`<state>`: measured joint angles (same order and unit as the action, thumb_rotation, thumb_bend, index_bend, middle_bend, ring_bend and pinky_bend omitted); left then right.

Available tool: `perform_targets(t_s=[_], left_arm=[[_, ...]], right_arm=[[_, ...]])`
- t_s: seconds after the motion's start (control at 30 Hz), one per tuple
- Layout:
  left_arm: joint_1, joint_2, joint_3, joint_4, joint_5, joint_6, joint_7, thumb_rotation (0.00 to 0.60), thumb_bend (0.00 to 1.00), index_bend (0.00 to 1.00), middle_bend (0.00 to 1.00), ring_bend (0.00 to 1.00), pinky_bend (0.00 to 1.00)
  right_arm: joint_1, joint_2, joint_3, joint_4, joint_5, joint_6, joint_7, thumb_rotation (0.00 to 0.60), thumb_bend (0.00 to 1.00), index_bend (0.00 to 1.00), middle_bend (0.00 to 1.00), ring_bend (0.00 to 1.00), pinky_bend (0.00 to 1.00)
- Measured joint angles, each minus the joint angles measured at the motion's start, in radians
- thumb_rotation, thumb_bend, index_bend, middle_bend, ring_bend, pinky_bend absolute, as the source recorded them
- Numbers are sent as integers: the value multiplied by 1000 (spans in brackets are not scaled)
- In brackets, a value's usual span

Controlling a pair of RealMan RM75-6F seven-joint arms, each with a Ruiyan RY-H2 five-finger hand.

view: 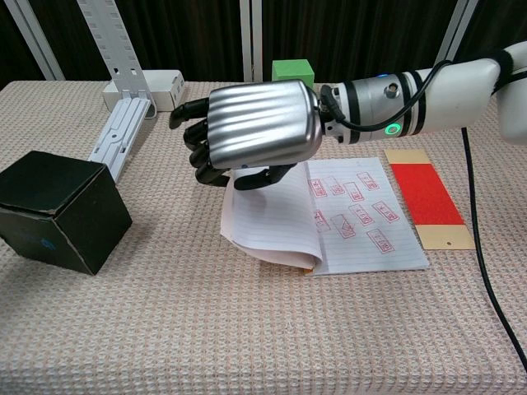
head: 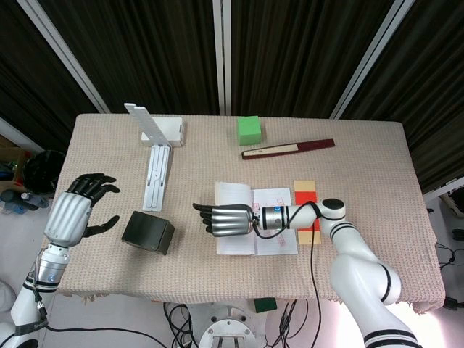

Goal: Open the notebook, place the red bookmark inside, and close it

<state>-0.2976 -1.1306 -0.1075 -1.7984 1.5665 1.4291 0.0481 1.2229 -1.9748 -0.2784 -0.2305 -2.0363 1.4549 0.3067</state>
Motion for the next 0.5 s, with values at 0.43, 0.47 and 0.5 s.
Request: perform_targets(t_s=[0.43,0.47,0.5], left_arm=[[7,-3,5,8,2,9,-6,600,156,368,265,192,208],[8,-3,6,8,3,10,-5,600,156,368,265,192,207],[9,-2,7,9,4,12,-5,600,156,368,265,192,207]], right_arm=[[48,-101,58,-17,91,-200,-33,600,221,1,45,0,0],[50,-104,67,-33,103,-211,-42,600,195,0,30,0,0],[50,-105,74,-46,111,-214,-48,600,185,0,24,0,0]])
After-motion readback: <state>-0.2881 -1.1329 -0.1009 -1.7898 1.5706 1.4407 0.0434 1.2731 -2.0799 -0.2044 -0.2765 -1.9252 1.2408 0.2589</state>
